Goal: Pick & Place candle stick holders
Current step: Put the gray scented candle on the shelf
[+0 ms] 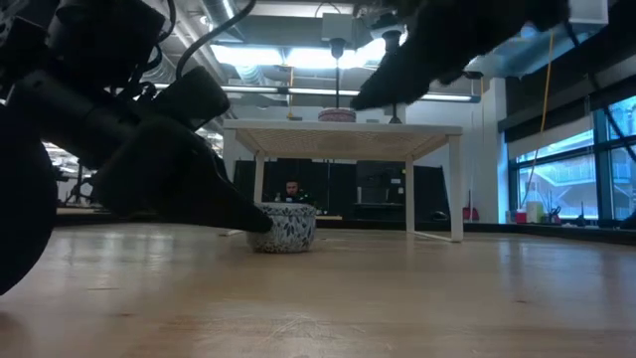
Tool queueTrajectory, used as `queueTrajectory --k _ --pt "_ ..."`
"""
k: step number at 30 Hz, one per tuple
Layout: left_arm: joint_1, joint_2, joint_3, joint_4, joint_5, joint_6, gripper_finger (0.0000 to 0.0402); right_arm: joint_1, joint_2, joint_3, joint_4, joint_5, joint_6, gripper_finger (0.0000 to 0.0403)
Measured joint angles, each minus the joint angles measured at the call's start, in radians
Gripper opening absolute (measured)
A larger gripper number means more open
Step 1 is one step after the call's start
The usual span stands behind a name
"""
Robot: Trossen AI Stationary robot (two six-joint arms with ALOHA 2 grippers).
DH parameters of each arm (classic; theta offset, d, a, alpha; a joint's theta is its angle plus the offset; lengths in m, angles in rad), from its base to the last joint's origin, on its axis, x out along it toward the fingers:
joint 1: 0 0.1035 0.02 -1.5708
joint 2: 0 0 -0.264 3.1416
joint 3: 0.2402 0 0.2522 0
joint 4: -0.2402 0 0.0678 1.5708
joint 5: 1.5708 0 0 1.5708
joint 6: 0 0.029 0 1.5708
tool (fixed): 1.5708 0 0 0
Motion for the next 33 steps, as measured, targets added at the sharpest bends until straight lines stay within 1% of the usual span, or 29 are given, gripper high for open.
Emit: queueTrajectory --k 3,8,17,23,28,30,33 --pt "0.0 0.0 0.0 0.006 0.018 0.0 0.0303 -0.012 0.07 0.0 0.052 -0.04 -0.004 0.025" --pt "-0.009 0.0 0.0 0.04 0.04 0.0 0.0303 -0.014 0.132 0.0 0.049 -0.04 0.031 0.025" --pt "-0.015 0.0 0.0 0.042 0.044 0.007 0.0303 -0.002 0.224 0.0 0.088 -0.035 0.09 0.025" --pt "-0.013 0.003 0.0 0.043 0.045 0.02 0.0303 0.005 0.279 0.0 0.178 -0.035 0.098 0.025" --pt "0.003 0.054 0.0 0.073 0.056 0.01 0.0303 0.005 0.279 0.0 0.185 -0.035 0.098 0.025" --pt "0.013 0.089 0.0 0.115 0.071 0.0 0.0303 0.005 0.279 0.0 0.186 -0.029 0.098 0.025" --pt "0.028 0.148 0.0 0.227 0.103 -0.001 0.0303 0.005 0.291 0.0 0.189 -0.009 0.098 0.025"
